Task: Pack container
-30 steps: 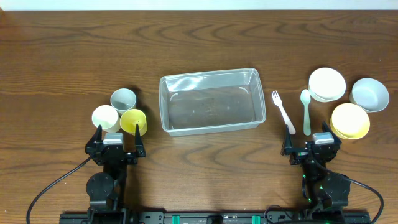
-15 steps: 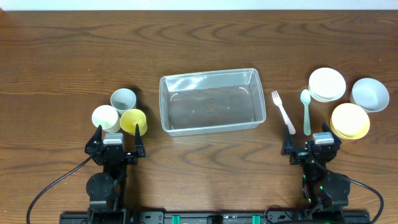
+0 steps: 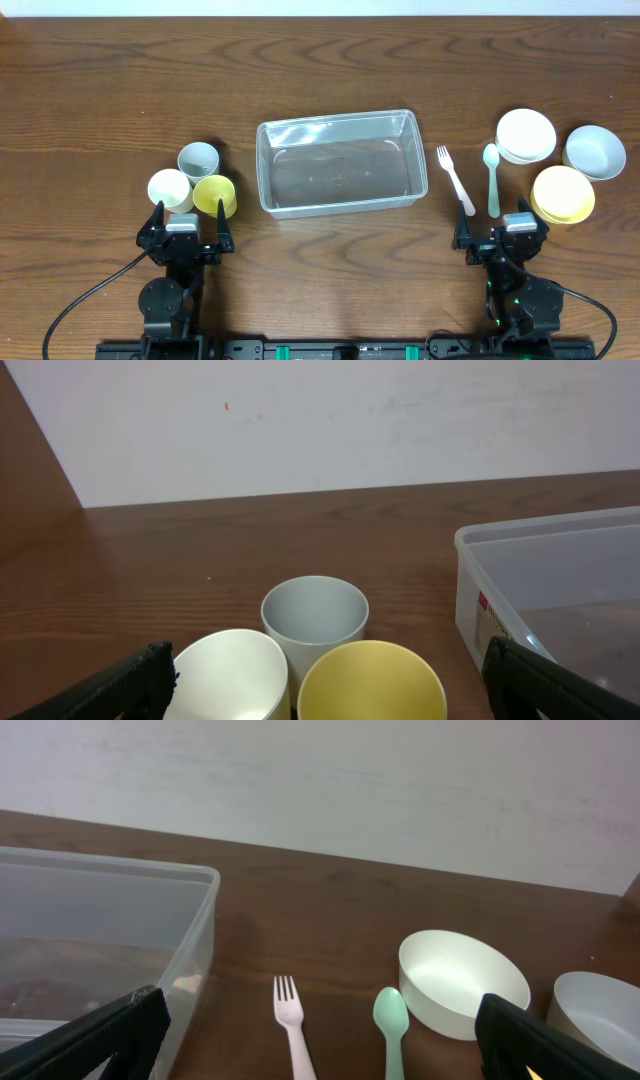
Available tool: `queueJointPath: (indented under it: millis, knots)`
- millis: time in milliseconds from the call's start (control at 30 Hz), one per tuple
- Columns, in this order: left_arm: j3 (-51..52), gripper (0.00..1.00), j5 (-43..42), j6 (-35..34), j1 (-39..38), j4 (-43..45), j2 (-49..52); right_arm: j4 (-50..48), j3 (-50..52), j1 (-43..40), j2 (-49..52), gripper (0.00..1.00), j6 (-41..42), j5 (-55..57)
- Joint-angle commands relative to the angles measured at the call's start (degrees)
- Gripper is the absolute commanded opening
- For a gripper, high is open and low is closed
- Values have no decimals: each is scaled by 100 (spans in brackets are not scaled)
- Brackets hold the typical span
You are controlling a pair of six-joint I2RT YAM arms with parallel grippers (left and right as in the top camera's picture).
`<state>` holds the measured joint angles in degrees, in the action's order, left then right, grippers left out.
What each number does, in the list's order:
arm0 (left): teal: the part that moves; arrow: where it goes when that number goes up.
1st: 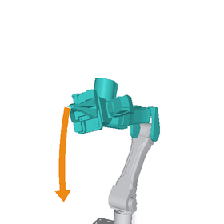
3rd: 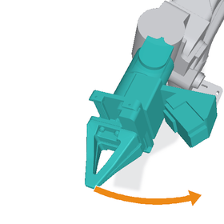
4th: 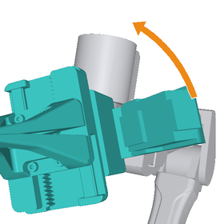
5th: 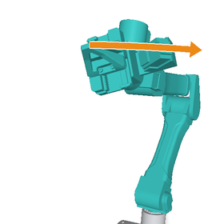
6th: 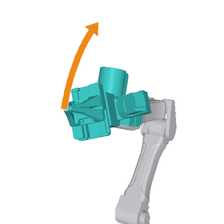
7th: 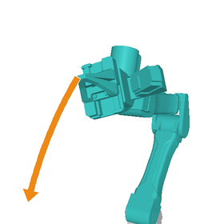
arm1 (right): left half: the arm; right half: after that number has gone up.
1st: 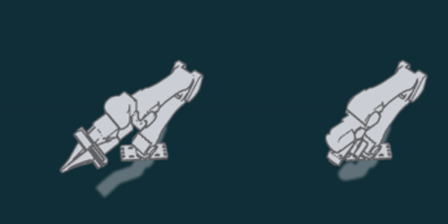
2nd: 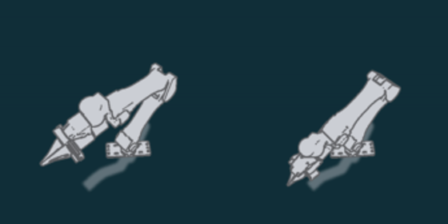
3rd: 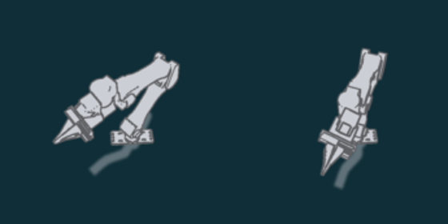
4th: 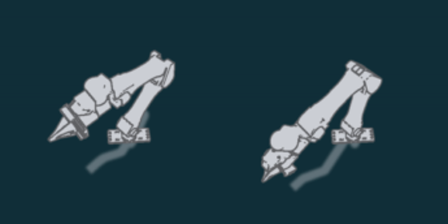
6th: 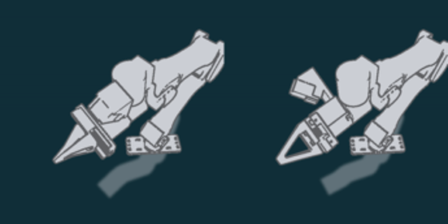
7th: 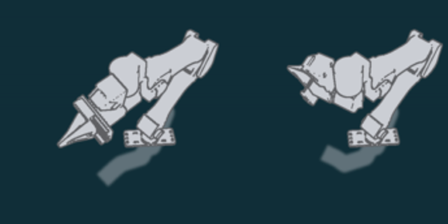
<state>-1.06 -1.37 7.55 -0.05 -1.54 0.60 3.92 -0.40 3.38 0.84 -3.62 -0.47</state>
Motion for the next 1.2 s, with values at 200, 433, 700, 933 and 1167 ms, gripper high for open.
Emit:
queueJointPath:
  millis: [200, 433, 700, 933, 1167]
  knots:
    - [81, 98, 50, 11, 15, -251, -20, 24, 9, -42, -20, 99, -74, -20]
    - [81, 98, 50, 11, 15, -251, -20, 24, 9, -42, -20, 99, -76, -20]
    - [81, 98, 50, 13, 15, -251, -20, 24, 9, -42, -20, 99, -74, -20]
    - [81, 98, 52, 35, 15, -157, -20, -42, 9, -42, -20, 99, -72, -118]
    - [81, 98, 50, 31, 15, -236, -20, 13, 9, -42, -20, 99, -70, -175]
